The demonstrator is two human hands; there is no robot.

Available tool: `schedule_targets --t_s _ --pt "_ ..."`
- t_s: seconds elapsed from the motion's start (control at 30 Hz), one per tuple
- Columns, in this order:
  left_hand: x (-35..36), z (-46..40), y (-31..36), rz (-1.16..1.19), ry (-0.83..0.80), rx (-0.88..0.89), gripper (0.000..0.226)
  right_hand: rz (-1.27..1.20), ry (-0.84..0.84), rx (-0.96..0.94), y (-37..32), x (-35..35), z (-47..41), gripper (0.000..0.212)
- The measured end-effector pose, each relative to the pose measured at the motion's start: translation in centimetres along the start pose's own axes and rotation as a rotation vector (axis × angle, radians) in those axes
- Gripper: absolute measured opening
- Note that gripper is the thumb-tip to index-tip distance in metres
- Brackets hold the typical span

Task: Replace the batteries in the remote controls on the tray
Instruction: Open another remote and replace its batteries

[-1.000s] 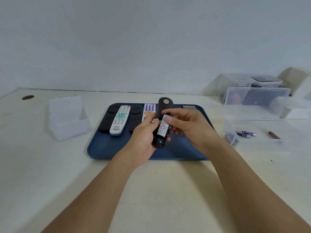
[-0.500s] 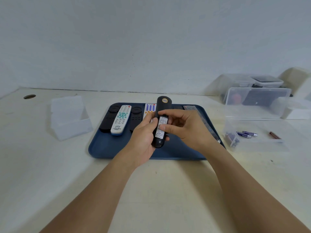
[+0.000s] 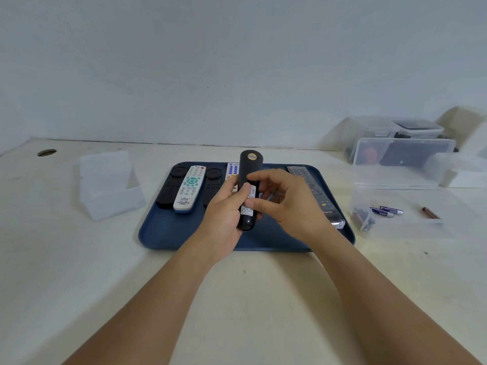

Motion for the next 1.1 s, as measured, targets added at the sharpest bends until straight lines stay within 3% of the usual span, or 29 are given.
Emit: schedule_targets --t_s 0.2,0.33,0.5,0.63,0.83,0.9,1.0,1.1 --pt "0.0 -0.4 0.4 0.0 -0.023 0.049 0.034 -0.06 0.053 0.162 1.2 -0.6 -0.3 0.057" --pt "0.0 -0.6 1.0 -0.044 0.032 0.163 0.033 -0.148 0.077 0.414 2.2 -1.1 0.1 0.043" --pt "-0.7 -1.4 0.8 0.01 0.015 0.108 0.043 0.248 -0.045 0.105 -0.5 0.9 1.0 0.036" --pt "0.0 -1.3 0.1 -0.019 -0.045 0.058 0.049 0.292 0.036 0.129 0.4 1.1 0.9 0.022" --pt "1.0 -0.5 -0.4 -0.329 -0.033 0.141 0.045 -0.03 0.119 0.502 3.2 -0.1 0.8 0.02" --pt "1.3 0.2 0.8 -0.526 -0.047 0.332 0.044 -0.051 0.137 0.541 3.7 -0.3 0.8 0.024" --pt "0.1 0.4 3.1 -0.879 0.094 0.767 0.045 0.001 0.167 0.532 4.4 -0.5 0.7 0.023" --pt "-1.4 -0.6 3.1 -1.281 0.183 0.852 0.054 0.032 0.22 0.499 4.6 -0.7 0.6 0.019"
Point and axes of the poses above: each hand's wrist, its own z-axis away from the middle knuckle, its own x-axis out of the palm, y = z × x, the point moved 7 cm from there along -z, towards the middle knuckle, and after that the axes turned 13 degrees about y, right-handed, at the moved point
